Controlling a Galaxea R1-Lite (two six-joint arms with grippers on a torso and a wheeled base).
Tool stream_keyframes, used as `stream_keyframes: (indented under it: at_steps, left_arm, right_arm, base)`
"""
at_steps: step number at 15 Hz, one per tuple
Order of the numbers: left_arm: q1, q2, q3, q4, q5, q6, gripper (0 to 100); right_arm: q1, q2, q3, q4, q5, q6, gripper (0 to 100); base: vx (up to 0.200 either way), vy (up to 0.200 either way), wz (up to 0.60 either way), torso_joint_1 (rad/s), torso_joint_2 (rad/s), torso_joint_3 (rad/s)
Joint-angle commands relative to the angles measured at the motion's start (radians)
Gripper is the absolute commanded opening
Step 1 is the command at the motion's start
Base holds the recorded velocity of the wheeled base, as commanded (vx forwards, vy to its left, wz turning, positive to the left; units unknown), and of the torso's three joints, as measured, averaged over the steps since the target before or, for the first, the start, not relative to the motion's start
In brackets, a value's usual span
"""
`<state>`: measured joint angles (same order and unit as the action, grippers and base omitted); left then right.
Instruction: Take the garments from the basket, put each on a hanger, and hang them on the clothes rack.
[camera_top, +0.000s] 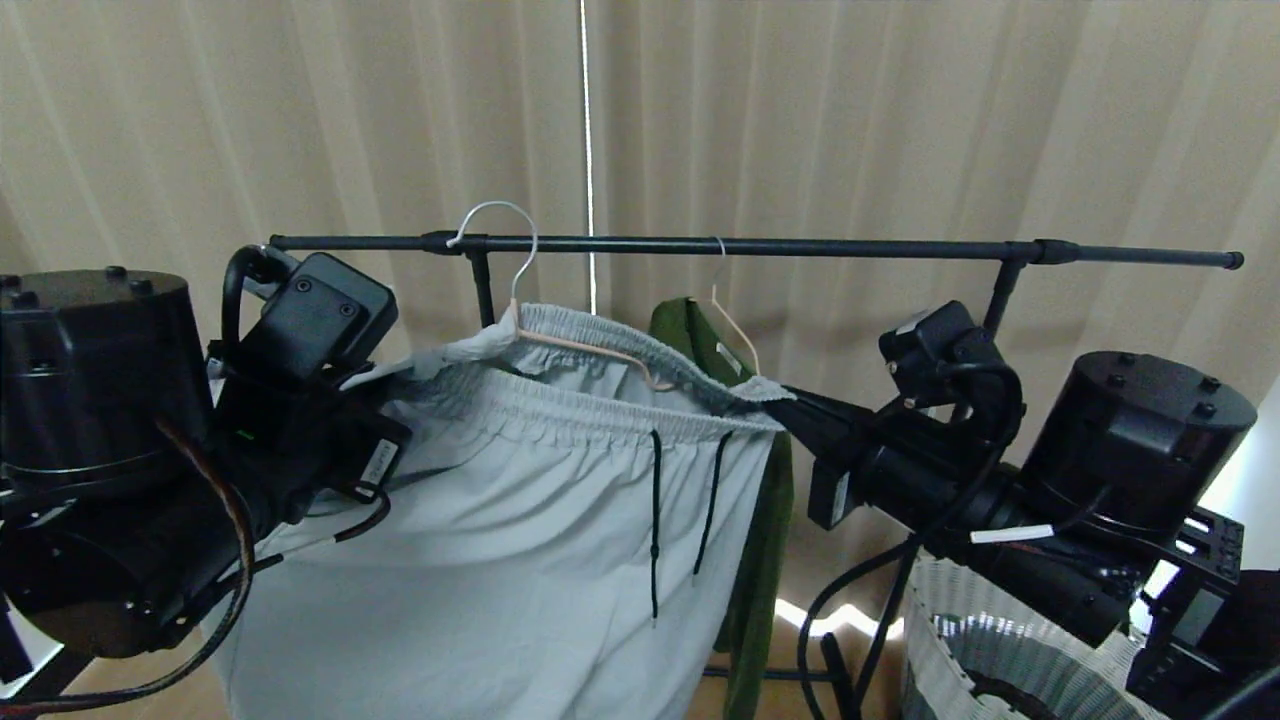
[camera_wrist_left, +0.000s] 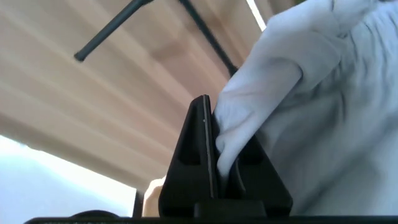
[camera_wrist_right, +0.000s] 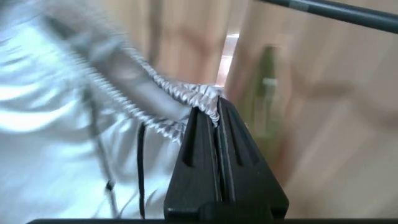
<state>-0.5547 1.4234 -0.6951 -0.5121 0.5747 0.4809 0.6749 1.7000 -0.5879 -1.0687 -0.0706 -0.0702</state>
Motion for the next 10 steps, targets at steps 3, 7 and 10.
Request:
stream_keyframes:
  at_steps: [3,7,10]
  left_arm:
    - [-0.007,0.054,-0.041,-0.003,0.004,-0.05,0]
    - [-0.017,0.051,-0.038,-0.039,0.002,-0.053,0]
    - [-0.028,0.049,-0.015,-0.062,-0.003,-0.051,0]
  right_arm:
    - [0.058,-0.003,0.011,0.007,0.003,-0.039,0]
    - [0.058,-0.014,0.039,0.018,0.002,-0.04,100]
    - [0.058,-0.022,0.082,0.013,-0.009,-0.065,100]
  base:
    - [0.0,0.0,0.0,0.0,0.0,0.0]
    - [0.0,0.0,0.0,0.0,0.0,0.0]
    - [0.0,0.0,0.0,0.0,0.0,0.0]
